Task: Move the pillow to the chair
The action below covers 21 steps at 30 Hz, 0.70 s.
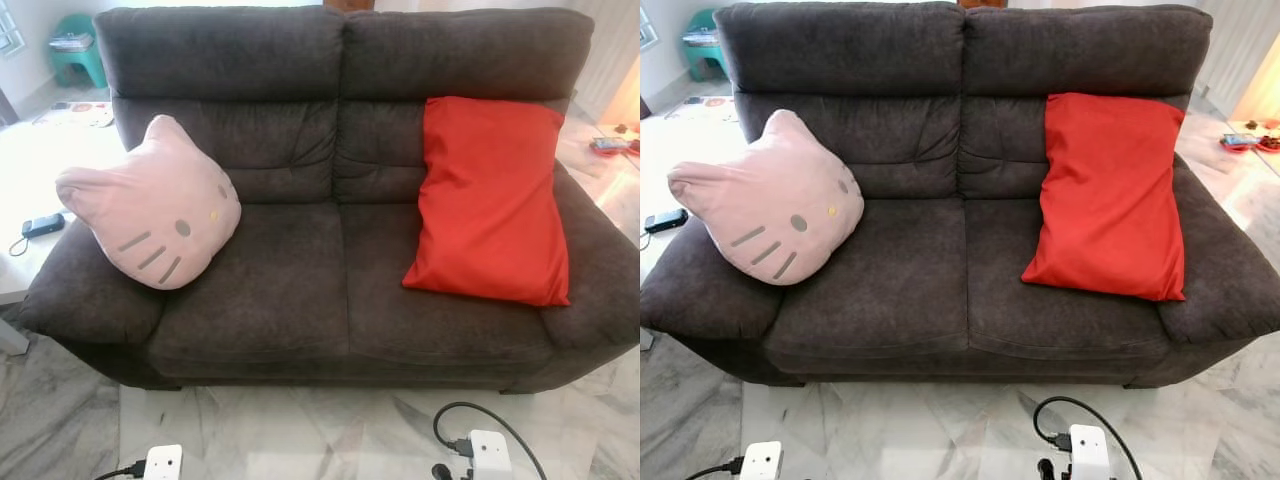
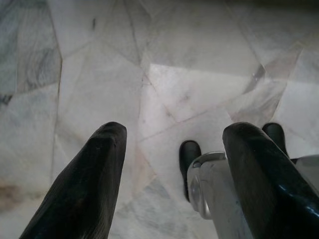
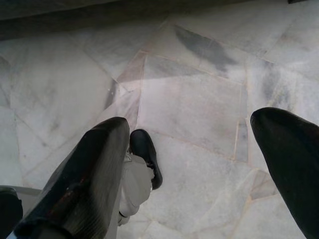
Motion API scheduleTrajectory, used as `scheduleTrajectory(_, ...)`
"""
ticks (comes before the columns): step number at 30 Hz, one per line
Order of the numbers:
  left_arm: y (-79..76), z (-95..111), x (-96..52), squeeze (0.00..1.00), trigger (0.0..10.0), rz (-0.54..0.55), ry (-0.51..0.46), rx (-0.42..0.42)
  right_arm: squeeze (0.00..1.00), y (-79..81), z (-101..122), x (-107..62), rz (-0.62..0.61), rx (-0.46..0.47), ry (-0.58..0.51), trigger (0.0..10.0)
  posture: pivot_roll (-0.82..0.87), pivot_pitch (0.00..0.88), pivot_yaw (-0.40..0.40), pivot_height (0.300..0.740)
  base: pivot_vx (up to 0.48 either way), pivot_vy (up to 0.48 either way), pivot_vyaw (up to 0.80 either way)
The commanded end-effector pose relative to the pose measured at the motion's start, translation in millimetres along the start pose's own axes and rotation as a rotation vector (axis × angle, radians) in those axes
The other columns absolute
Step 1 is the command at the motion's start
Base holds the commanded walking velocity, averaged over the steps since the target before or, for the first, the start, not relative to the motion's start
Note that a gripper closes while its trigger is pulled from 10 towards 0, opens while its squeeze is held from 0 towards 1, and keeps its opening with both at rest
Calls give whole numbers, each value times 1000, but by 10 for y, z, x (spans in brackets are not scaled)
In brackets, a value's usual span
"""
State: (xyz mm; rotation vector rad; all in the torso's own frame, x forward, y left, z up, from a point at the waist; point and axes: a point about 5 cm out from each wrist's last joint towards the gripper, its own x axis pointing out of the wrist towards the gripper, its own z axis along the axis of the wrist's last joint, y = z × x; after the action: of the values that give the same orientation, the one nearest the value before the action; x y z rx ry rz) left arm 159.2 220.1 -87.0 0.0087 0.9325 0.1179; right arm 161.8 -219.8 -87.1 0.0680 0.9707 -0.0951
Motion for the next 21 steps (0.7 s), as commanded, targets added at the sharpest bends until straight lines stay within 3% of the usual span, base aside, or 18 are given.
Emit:
scheduleTrajectory(1,-6,-2,-1,0,10000,-5,-1,36,0,-21,5,1,-4,3,12,10000,53,45,19,740,0,-300,-781)
scheduleTrajectory(13,-51,9,5,0,10000,-13,-8,49,0,9,32,13,-4,1,13,10000,55,48,14,740,0,-202,-772)
scheduleTrajectory(21,-64,9,5,0,10000,-11,-13,36,0,11,29,13,-4,-2,14,10000,55,49,13,740,0,0,-772)
